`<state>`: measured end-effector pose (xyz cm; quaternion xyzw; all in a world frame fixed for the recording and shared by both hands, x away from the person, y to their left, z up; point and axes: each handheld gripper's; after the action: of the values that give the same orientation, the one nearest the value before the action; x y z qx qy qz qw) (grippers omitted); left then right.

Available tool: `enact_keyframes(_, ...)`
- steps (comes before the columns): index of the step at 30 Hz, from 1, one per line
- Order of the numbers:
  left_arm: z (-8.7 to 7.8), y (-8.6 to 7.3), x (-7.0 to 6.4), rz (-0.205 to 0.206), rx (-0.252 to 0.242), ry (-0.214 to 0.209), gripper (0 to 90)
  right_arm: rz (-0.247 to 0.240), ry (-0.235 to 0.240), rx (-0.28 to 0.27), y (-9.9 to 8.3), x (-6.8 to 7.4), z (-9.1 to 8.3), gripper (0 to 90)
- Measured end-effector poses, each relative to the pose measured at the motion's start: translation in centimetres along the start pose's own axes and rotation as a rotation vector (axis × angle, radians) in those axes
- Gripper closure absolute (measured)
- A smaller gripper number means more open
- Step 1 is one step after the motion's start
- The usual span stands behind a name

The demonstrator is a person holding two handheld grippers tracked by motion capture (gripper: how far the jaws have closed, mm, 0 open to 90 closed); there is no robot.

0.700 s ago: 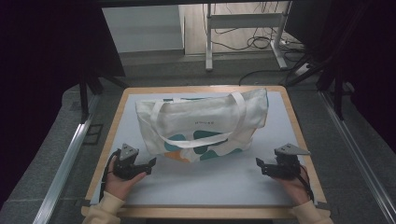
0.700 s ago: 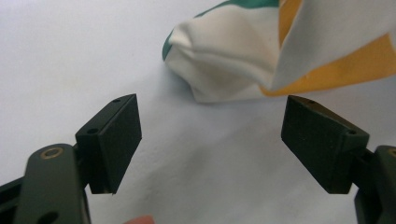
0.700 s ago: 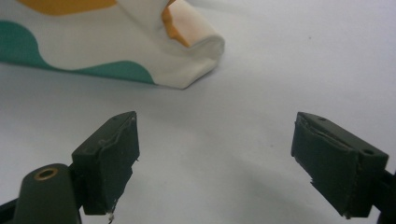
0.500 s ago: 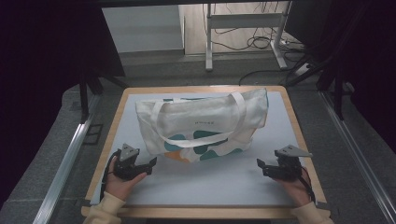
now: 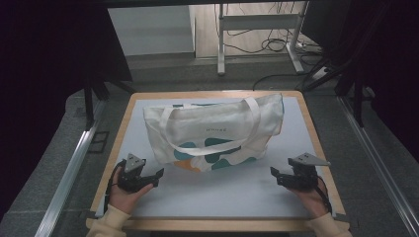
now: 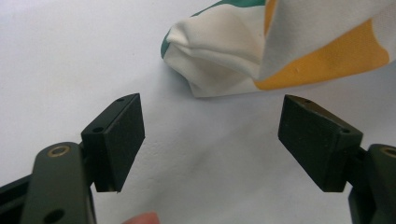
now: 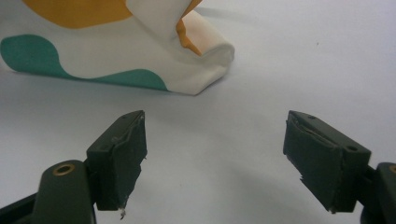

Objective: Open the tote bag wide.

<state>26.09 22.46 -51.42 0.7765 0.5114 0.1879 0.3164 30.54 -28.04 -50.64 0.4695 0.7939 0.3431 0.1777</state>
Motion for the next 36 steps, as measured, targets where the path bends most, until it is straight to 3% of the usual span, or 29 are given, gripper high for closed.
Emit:
enact_keyframes(11,-0.2,0.1,0.0,0.002,0.009,-0.026,22.9,-0.002,0.012,-0.002,0.2,0.3,0.0,23.2)
enact_keyframes(15,-0.7,0.3,-0.1,0.005,-0.004,-0.035,22.8,-0.005,0.017,-0.008,0.4,0.4,-0.2,23.4)
enact_keyframes(19,-1.7,0.8,-0.3,0.012,-0.048,-0.05,22.6,-0.014,0.031,-0.026,0.9,0.8,-0.7,24.0)
enact_keyframes(36,-2.9,1.8,0.2,-0.01,-0.086,-0.065,21.5,-0.014,0.05,-0.07,2.2,0.9,-2.0,27.2)
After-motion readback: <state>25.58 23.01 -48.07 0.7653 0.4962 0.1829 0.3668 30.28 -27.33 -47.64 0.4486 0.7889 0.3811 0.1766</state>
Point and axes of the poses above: each handheld gripper's, and its own axes: z roughly forward along the jaws, y roughly out of its top, x roughly to its left, and after that the axes turned 9 degrees about x, right-handed
